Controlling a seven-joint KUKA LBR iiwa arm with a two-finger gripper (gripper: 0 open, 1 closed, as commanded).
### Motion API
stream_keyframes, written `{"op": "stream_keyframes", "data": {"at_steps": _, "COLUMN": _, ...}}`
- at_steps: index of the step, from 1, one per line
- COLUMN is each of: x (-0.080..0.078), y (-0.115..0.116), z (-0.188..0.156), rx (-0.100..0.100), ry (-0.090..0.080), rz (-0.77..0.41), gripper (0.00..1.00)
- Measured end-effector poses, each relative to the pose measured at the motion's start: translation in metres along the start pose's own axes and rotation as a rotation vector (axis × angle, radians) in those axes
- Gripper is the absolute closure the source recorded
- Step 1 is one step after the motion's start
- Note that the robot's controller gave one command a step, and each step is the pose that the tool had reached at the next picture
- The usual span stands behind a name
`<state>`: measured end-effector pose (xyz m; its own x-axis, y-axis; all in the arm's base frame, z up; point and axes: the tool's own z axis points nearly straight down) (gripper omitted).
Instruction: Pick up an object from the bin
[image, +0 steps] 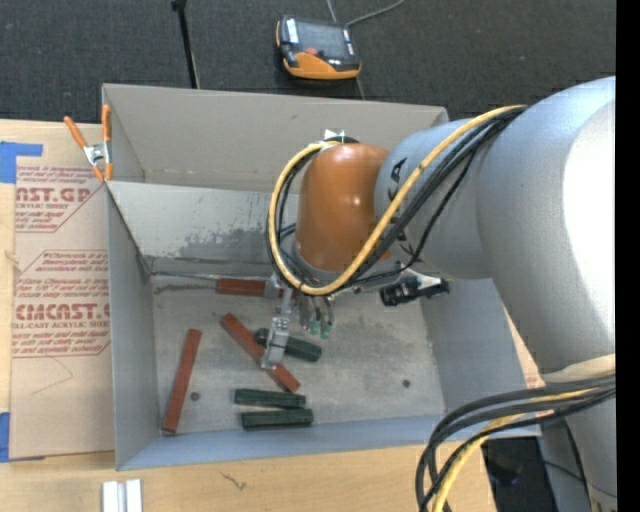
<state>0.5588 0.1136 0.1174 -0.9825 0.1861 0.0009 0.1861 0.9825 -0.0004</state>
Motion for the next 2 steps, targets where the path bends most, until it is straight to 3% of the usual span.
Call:
{"op": "stream_keyframes", "data": {"at_steps": 1, "x": 0.016, "y": -0.001, "z": -0.004, "rx": -0.001, "ry": 0.000, "rz": 0.181, "gripper": 0.00}}
{"op": "stream_keyframes", "data": {"at_steps": 2, "x": 0.022, "y": -0.011, "z": 0.051, "rx": 0.001, "ry": 0.002, "rz": 0.211, "gripper": 0.00}}
